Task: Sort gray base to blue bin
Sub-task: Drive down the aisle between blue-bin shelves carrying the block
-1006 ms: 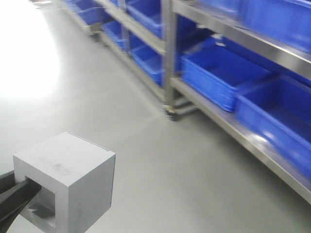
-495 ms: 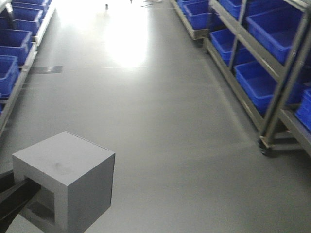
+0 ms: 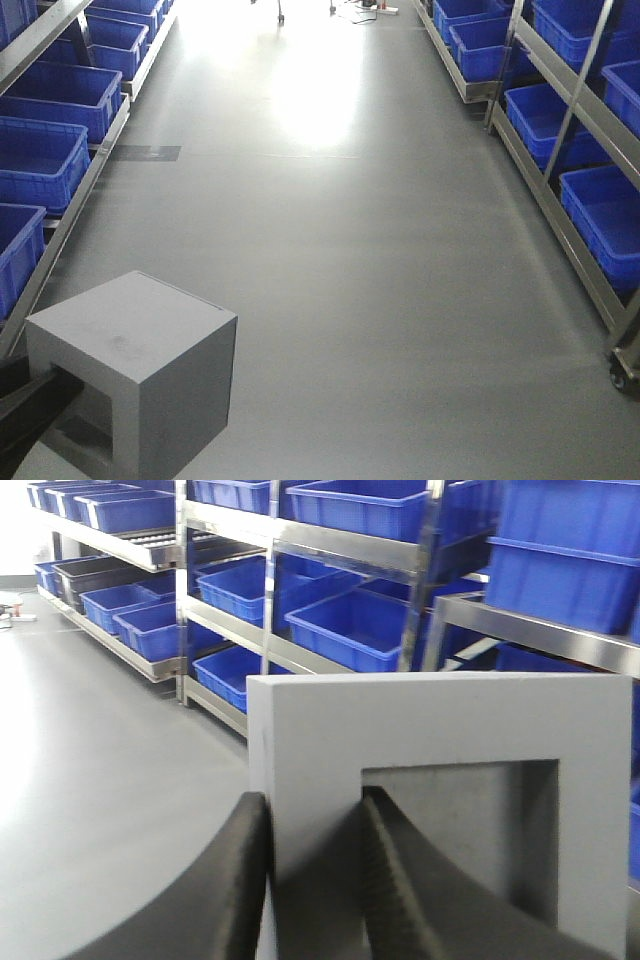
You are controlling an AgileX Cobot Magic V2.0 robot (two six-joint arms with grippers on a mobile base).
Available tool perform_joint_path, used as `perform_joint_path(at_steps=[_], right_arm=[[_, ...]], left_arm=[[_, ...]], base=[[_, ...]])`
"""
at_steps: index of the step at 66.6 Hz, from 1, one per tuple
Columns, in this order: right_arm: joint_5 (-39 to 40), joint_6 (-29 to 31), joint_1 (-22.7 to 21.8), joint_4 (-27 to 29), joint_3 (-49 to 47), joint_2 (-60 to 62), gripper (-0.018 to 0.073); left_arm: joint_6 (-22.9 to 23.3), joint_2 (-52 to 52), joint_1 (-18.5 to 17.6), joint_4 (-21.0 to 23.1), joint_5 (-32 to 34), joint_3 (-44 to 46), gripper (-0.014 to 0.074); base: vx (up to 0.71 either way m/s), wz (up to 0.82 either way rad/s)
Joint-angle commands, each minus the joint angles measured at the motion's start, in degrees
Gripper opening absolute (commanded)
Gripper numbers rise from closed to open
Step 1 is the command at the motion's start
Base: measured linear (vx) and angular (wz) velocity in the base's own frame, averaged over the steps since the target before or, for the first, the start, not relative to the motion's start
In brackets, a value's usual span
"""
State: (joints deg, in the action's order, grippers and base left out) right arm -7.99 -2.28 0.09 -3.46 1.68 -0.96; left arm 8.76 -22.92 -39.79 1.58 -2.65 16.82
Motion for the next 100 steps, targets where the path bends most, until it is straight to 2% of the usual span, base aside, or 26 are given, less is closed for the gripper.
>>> perform_joint_path(at_steps=[1,100], right_arm=[[4.51,0.38,0.13,-0.37,0.97,-0.57,-0.0009],[4.51,0.38,0.13,-0.37,0.97,-0.57,-0.0009]], left_arm=[[0.35,-0.15,-0.37,0.19,6.39,1.95,-0.0006],[0.35,-0.15,-0.37,0.19,6.39,1.95,-0.0006]], base=[[0.42,0.09],[0.48,0.0]])
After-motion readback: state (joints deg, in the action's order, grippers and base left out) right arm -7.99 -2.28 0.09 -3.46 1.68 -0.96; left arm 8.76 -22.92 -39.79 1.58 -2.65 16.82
